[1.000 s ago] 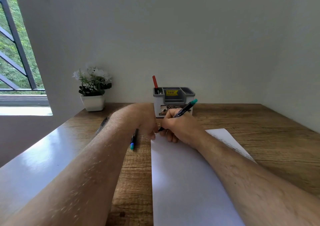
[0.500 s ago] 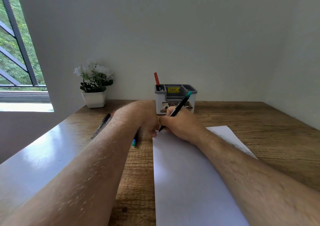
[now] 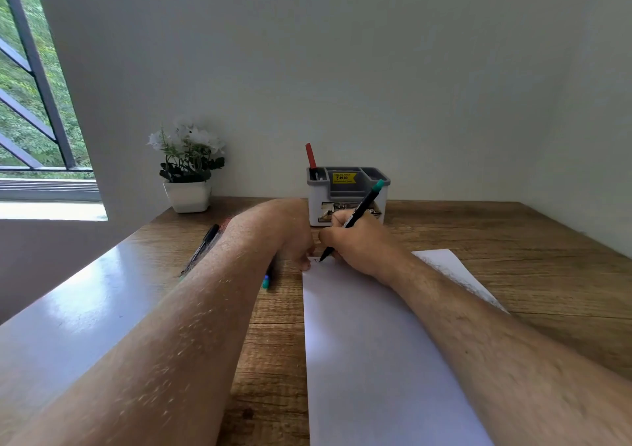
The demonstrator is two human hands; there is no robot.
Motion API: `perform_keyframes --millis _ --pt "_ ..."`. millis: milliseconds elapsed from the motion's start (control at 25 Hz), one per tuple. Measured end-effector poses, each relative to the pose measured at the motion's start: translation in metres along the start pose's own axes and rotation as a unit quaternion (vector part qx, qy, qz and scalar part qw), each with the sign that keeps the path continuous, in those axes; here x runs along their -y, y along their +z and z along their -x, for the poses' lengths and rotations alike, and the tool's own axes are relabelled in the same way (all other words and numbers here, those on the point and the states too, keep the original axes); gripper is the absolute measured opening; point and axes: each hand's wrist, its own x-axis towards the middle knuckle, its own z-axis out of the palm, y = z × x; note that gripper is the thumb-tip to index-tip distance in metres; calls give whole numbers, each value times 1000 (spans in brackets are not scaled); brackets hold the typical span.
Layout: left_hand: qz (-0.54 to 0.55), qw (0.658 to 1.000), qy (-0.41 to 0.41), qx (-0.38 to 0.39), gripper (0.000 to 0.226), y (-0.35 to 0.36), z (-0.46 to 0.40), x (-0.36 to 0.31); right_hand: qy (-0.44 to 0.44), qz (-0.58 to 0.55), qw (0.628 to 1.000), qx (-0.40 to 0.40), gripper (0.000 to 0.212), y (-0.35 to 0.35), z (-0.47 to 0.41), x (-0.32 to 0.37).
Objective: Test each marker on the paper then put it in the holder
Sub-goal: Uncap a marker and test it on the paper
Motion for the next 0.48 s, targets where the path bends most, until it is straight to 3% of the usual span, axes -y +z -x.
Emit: perform_keyframes --millis 480 --pt "-6 1000 10 13 44 -7 15 -7 -10 -8 1000 3 33 0 2 2"
